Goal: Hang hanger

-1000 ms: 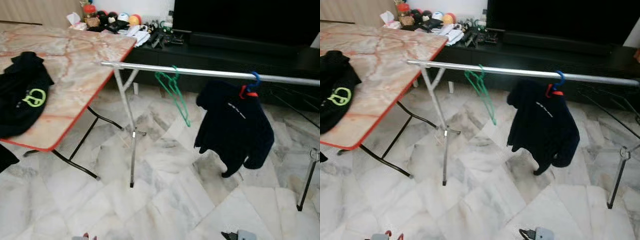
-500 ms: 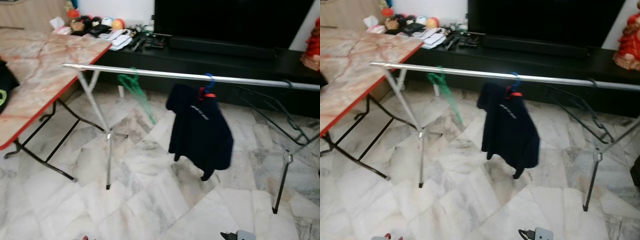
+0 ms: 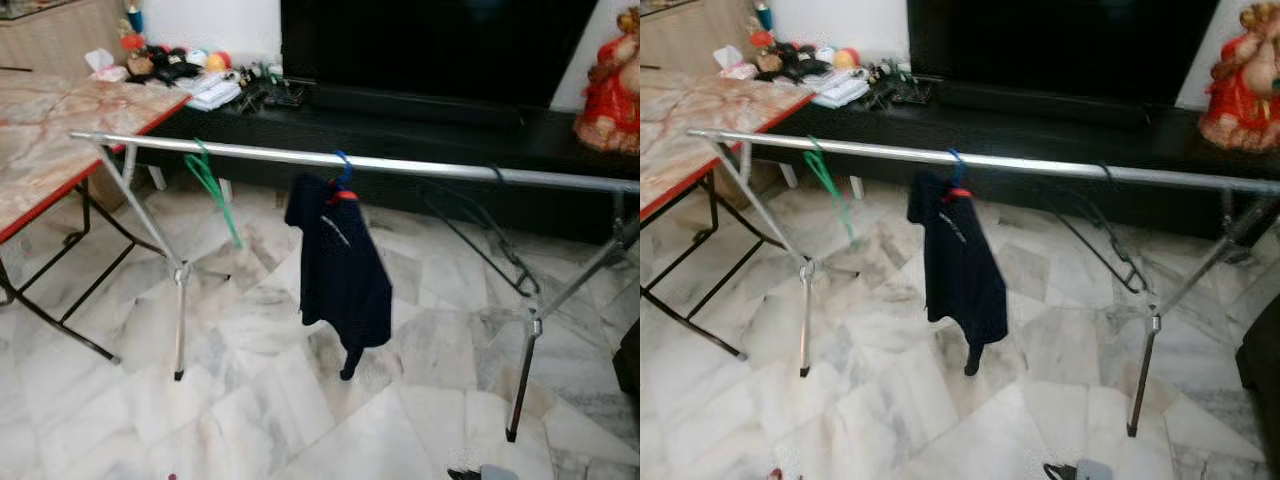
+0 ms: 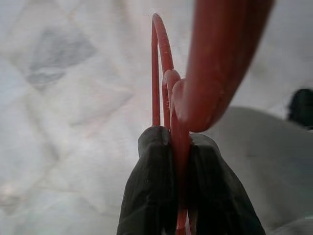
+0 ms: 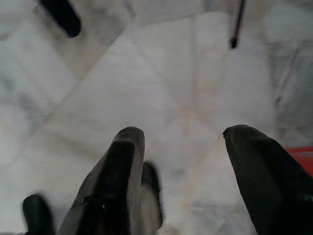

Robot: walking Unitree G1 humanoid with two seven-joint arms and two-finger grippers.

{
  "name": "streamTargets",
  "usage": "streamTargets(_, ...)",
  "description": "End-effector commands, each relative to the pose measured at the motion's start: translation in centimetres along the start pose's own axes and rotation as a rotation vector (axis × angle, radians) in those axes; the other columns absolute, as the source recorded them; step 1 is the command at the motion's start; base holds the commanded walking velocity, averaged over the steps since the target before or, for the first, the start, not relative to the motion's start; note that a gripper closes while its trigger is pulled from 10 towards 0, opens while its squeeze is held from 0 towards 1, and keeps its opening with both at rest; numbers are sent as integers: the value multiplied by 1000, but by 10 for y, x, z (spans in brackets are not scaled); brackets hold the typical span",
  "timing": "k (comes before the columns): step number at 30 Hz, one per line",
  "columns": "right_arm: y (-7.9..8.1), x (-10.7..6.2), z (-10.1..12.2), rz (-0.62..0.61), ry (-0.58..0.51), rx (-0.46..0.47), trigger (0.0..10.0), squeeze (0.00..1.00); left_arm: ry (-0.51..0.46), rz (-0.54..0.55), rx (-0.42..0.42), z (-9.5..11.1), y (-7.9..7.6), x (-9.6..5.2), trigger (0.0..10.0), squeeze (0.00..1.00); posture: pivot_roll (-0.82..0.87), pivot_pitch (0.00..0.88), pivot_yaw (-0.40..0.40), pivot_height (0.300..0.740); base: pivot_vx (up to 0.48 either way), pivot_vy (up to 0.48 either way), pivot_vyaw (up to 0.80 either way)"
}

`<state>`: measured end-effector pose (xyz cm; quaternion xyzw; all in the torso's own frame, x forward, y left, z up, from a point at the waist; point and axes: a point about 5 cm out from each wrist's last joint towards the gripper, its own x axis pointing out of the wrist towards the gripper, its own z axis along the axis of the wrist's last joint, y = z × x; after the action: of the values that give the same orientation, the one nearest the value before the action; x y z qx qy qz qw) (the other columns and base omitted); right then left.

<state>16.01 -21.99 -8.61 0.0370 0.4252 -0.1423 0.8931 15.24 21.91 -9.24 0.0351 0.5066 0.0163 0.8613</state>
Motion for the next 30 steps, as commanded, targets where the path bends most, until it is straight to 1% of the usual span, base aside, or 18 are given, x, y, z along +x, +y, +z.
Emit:
streamTargets(1, 10, -1, -4, 29, 9, 0, 10000, 0, 12, 36, 4, -6, 13, -3, 10000, 0, -53, 49, 14, 740, 0, 0, 0)
streamTargets(9, 11, -1, -5, 47, 15, -4, 10000, 0, 7, 14, -15, -6, 11, -3, 10000, 0, -57, 31, 16, 740, 0, 0, 0)
streamTargets(24, 13, -2, -8, 67, 26, -8, 10000, 0, 11, -4, -10, -7, 11, -3, 10000, 0, -59, 22, 22, 740, 319, 0, 0)
streamTargets(26, 14, -2, -8, 73, 30, 6, 10000, 0, 11, -5, -11, -7, 11, -3, 10000, 0, -60, 26, 24, 740, 345, 0, -800)
streamTargets(28, 14, -2, -8, 75, 27, -8, 10000, 0, 11, -6, -9, -7, 11, -3, 10000, 0, -59, 33, 25, 740, 347, 0, -800)
streamTargets(30, 13, -1, -6, 69, 20, -7, 10000, 0, 8, -6, -9, -6, 11, -3, 10000, 0, -53, 59, 25, 740, 345, 0, -400)
